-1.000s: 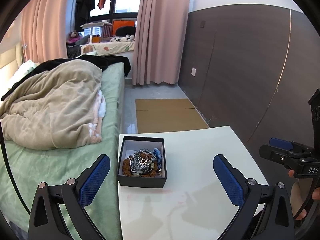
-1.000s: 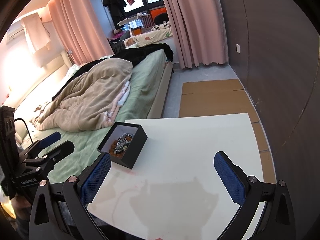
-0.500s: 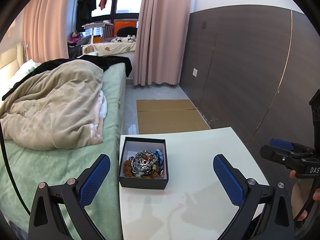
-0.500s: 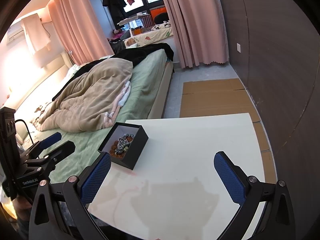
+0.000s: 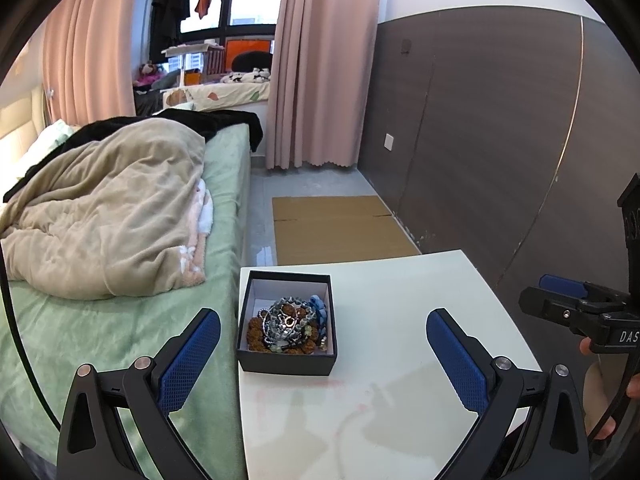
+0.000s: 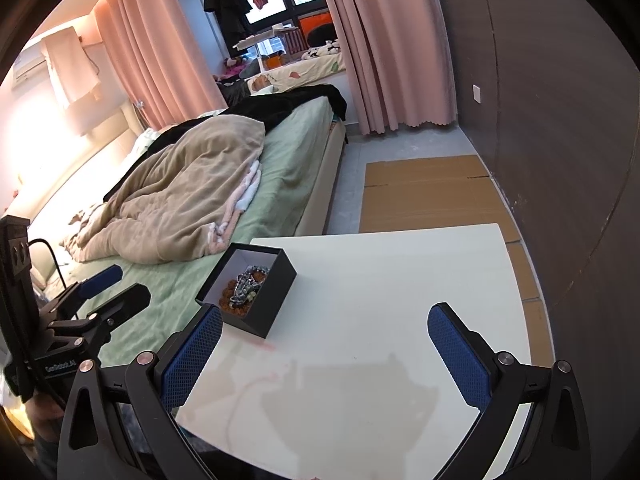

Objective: Organize jewelry

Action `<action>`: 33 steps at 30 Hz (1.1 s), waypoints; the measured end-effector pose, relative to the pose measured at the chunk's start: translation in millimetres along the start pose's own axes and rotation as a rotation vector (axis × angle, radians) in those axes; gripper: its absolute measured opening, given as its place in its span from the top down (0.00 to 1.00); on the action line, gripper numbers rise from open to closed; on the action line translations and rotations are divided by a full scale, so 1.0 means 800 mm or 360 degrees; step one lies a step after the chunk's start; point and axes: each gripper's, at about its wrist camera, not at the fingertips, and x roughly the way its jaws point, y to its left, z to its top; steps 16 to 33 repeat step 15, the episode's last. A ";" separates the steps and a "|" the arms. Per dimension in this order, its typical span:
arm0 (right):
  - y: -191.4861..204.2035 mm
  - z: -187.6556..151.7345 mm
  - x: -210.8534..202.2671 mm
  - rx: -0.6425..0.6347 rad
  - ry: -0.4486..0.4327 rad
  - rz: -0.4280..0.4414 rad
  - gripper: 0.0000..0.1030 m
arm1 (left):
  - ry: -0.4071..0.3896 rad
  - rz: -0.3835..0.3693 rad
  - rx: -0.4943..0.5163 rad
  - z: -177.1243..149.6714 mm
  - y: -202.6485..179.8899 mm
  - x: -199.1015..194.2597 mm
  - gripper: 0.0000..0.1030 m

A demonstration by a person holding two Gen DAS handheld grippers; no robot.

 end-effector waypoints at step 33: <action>-0.003 0.000 0.006 0.0024 0.0013 -0.0002 0.00 | -0.0019 0.0000 0.0030 0.002 0.003 -0.001 0.00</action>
